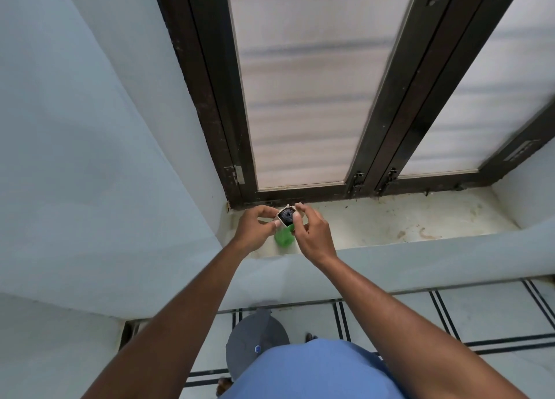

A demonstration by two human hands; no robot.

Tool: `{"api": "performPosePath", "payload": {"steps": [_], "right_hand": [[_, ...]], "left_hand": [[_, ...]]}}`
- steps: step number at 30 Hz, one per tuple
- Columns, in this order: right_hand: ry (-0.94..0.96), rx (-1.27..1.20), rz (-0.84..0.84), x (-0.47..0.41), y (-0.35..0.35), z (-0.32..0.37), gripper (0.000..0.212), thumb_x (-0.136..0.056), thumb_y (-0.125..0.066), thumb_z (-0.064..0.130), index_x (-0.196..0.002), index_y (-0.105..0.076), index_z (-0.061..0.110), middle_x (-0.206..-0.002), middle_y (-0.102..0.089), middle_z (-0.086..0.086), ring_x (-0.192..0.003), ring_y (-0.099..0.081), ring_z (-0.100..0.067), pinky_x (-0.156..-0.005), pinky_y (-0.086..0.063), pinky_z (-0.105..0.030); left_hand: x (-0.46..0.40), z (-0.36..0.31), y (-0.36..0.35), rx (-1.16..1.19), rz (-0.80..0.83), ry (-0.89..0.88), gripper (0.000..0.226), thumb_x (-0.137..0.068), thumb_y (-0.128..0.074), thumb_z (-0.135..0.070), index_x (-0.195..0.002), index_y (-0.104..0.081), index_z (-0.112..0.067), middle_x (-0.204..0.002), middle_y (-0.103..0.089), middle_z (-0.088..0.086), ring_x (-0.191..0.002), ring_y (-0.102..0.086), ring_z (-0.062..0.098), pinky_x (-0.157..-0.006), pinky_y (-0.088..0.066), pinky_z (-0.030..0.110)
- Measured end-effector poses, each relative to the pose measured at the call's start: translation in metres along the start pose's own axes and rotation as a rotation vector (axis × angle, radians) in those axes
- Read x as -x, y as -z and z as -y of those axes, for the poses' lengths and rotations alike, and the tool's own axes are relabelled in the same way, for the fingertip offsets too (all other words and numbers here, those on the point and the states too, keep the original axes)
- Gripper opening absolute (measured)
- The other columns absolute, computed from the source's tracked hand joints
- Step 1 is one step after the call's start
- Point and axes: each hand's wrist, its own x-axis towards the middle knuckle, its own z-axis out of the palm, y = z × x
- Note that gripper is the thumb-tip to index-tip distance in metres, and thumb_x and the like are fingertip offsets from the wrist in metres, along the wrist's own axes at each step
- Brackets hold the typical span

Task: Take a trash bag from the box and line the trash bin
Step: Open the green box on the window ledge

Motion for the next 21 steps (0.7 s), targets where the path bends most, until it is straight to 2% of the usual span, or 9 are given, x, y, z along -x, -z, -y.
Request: {"api": "performPosePath", "payload": {"steps": [3,5,7,10,12,14,16,18,21], "right_hand": [[-0.025,0.016,0.028,0.007,0.000,-0.001,0.073,-0.095,-0.058,0.066,-0.149,-0.066,0.018,-0.159,-0.055,-0.002,-0.136,-0.061,-0.019,-0.110,-0.060,-0.047],[-0.024,0.064,0.052,0.010,0.000,-0.006,0.078,-0.089,-0.066,0.074,-0.147,-0.068,0.023,-0.162,-0.048,0.003,-0.126,-0.066,-0.015,-0.099,-0.064,-0.039],[0.012,0.097,0.061,0.011,0.002,-0.010,0.068,-0.090,-0.073,0.071,-0.141,-0.072,0.026,-0.143,-0.059,0.008,-0.109,-0.069,-0.012,-0.088,-0.065,-0.038],[0.095,0.128,0.092,0.011,0.005,-0.010,0.053,-0.091,-0.081,0.057,-0.134,-0.075,0.028,-0.117,-0.070,0.012,-0.098,-0.067,-0.011,-0.082,-0.061,-0.036],[0.122,0.212,0.112,0.008,0.006,-0.009,0.050,-0.089,-0.083,0.052,-0.131,-0.075,0.027,-0.112,-0.071,0.011,-0.094,-0.066,-0.012,-0.079,-0.058,-0.034],[0.148,0.310,0.114,0.007,0.004,-0.006,0.047,-0.088,-0.080,0.053,-0.127,-0.074,0.028,-0.109,-0.070,0.011,-0.092,-0.065,-0.013,-0.074,-0.055,-0.035],[0.160,0.337,0.111,0.006,0.002,-0.005,0.044,-0.089,-0.077,0.054,-0.123,-0.074,0.027,-0.106,-0.069,0.010,-0.092,-0.064,-0.014,-0.071,-0.054,-0.035],[0.163,0.335,0.118,0.005,0.000,-0.004,0.044,-0.091,-0.075,0.055,-0.122,-0.074,0.025,-0.105,-0.069,0.009,-0.091,-0.064,-0.015,-0.070,-0.055,-0.035],[0.156,0.337,0.123,0.002,-0.001,-0.003,0.047,-0.089,-0.074,0.054,-0.126,-0.074,0.025,-0.108,-0.070,0.007,-0.094,-0.066,-0.018,-0.072,-0.057,-0.038]], "left_hand": [[-0.001,0.002,-0.002,0.003,0.006,0.007,0.020,-0.091,-0.090,-0.016,-0.106,-0.079,-0.024,-0.113,-0.079,-0.002,-0.101,-0.080,0.027,-0.091,-0.069,0.051],[0.000,0.003,-0.003,-0.014,0.013,0.003,0.021,-0.088,-0.092,-0.015,-0.106,-0.081,-0.020,-0.110,-0.081,-0.001,-0.100,-0.081,0.027,-0.090,-0.069,0.050],[0.000,0.004,-0.001,-0.031,0.017,0.002,0.019,-0.088,-0.091,-0.012,-0.103,-0.081,-0.019,-0.108,-0.082,0.000,-0.101,-0.081,0.028,-0.090,-0.069,0.050],[0.000,0.005,0.006,-0.082,0.028,0.014,0.018,-0.095,-0.081,-0.006,-0.096,-0.079,-0.023,-0.104,-0.081,0.000,-0.101,-0.079,0.027,-0.086,-0.065,0.042],[0.004,0.000,0.011,-0.223,-0.046,-0.086,0.016,-0.099,-0.075,-0.008,-0.102,-0.077,-0.024,-0.107,-0.079,-0.003,-0.102,-0.075,0.020,-0.087,-0.057,0.033],[0.009,-0.011,0.015,-0.350,-0.099,-0.277,0.014,-0.099,-0.078,-0.020,-0.113,-0.077,-0.022,-0.117,-0.072,-0.004,-0.106,-0.068,0.014,-0.089,-0.055,0.031],[0.012,-0.023,0.017,-0.465,-0.028,-0.421,0.024,-0.095,-0.083,-0.036,-0.116,-0.080,-0.026,-0.121,-0.065,-0.006,-0.111,-0.061,0.010,-0.090,-0.054,0.028],[0.012,-0.032,0.020,-0.611,0.073,-0.434,0.034,-0.092,-0.086,-0.044,-0.121,-0.080,-0.029,-0.125,-0.062,-0.007,-0.114,-0.058,0.012,-0.089,-0.056,0.032],[0.006,-0.040,0.023,-0.719,0.143,-0.391,0.038,-0.092,-0.087,-0.041,-0.126,-0.077,-0.030,-0.129,-0.065,-0.006,-0.114,-0.063,0.018,-0.089,-0.060,0.042]]}}
